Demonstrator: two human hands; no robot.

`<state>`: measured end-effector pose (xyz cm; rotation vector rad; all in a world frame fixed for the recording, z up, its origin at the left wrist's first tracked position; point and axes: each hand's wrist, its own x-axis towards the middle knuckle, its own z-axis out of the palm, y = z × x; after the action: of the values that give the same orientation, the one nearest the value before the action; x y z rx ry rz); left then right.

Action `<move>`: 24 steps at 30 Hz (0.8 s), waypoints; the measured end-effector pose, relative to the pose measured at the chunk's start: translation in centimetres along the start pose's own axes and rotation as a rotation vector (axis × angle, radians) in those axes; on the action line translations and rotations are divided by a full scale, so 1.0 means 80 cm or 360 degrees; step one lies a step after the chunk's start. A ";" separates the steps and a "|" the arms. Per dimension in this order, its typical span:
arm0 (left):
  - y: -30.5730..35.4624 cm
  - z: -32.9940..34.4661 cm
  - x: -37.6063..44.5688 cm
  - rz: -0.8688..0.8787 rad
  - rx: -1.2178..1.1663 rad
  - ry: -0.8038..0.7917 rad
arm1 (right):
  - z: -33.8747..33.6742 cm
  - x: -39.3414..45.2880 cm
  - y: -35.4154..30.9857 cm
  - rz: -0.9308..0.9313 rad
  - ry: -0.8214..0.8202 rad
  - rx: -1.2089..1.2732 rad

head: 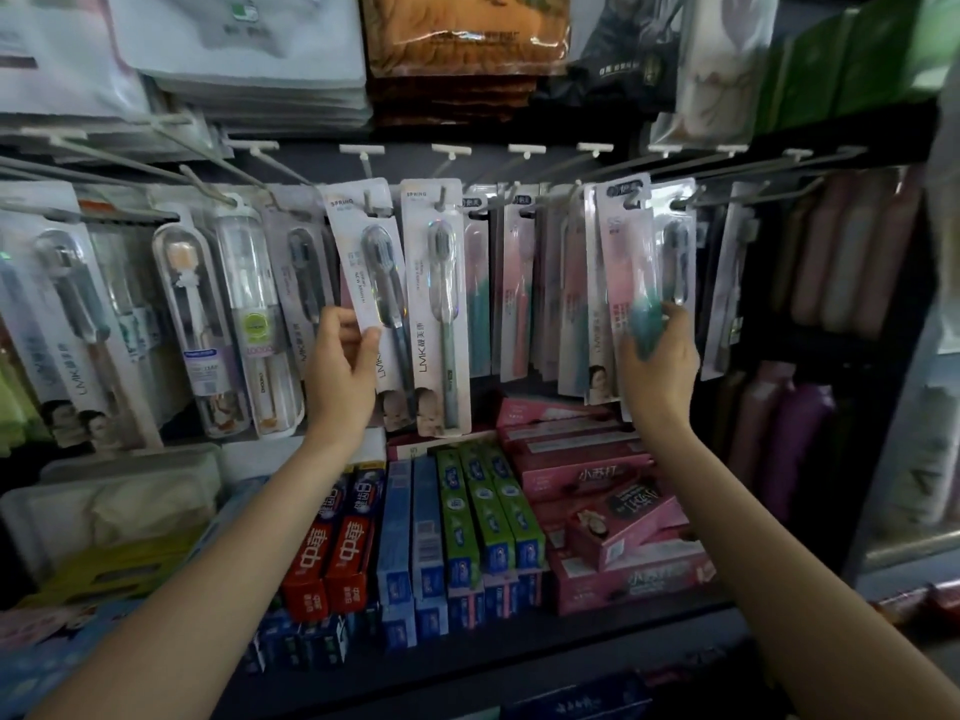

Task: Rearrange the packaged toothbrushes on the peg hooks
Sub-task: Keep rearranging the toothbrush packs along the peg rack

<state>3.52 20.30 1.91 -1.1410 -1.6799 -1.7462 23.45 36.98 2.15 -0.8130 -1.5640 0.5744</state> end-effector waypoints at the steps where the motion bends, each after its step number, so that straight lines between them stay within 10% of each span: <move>1: 0.000 -0.001 0.000 0.0006 0.0007 0.0000 | -0.003 -0.001 -0.001 -0.0026 0.0022 0.0015; 24: 0.015 -0.024 -0.002 -0.0016 0.0130 -0.0041 | 0.071 0.008 -0.083 -0.0557 -0.0479 -0.0494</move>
<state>4.07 18.25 2.68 -1.1251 -1.7583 -1.6593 16.69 33.74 6.66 -0.6776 -2.0536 0.2044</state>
